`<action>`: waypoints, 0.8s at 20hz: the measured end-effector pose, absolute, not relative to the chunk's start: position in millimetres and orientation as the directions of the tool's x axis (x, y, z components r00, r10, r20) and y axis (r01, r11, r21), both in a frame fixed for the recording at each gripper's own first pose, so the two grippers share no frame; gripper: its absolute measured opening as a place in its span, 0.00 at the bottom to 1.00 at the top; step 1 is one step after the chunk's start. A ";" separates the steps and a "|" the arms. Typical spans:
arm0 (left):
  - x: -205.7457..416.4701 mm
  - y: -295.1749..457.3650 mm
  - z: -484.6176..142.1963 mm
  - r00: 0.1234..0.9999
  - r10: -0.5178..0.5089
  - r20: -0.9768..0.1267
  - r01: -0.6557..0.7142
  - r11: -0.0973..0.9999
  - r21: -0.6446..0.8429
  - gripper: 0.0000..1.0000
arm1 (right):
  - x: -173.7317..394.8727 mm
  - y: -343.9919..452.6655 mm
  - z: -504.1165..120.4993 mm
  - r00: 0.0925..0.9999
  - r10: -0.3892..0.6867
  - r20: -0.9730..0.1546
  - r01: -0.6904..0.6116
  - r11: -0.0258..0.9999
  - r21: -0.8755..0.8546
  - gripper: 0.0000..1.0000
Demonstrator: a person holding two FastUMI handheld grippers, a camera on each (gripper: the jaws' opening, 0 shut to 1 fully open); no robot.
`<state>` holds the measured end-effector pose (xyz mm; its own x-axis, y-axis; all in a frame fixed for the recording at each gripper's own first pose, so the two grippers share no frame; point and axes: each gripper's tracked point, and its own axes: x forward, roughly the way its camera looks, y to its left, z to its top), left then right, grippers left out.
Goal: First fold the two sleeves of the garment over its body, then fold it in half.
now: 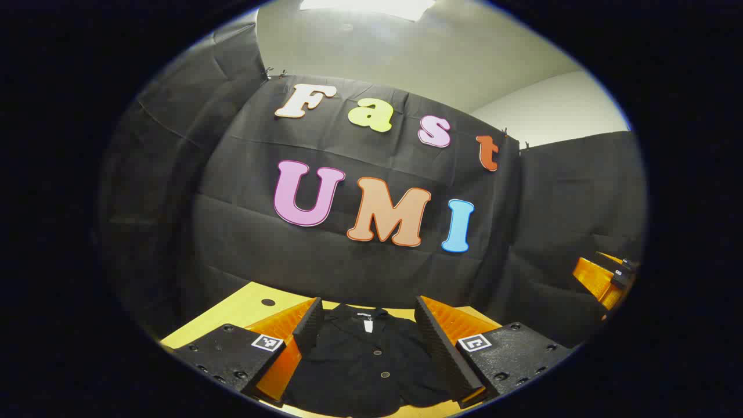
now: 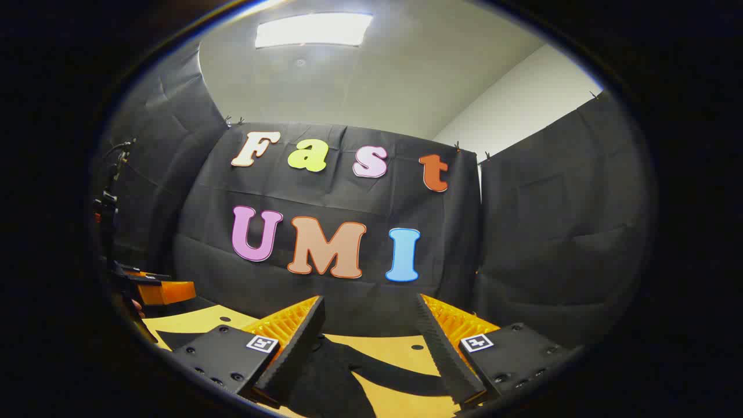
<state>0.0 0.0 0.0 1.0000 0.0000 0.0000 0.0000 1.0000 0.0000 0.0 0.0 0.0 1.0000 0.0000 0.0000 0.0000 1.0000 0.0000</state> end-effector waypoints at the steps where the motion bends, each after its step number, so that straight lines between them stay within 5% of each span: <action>1: 0.1 0.2 -0.3 1.000 0.000 -0.003 0.000 1.000 0.000 0.93 | -1.5 -1.3 -2.6 1.000 -0.003 -0.006 0.003 1.000 -0.002 1.00; 16: 7.8 -3.5 -14.1 0.999 -0.036 -0.035 0.036 0.999 0.019 0.92 | -20.4 -15.2 -7.3 0.996 -0.067 -0.057 0.066 0.998 -0.016 0.98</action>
<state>7.8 -3.5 -14.1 0.9987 -0.0357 -0.0350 0.0364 0.9992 0.0192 -20.4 -15.2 -7.3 0.9962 -0.0667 -0.0569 0.0659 0.9977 -0.0157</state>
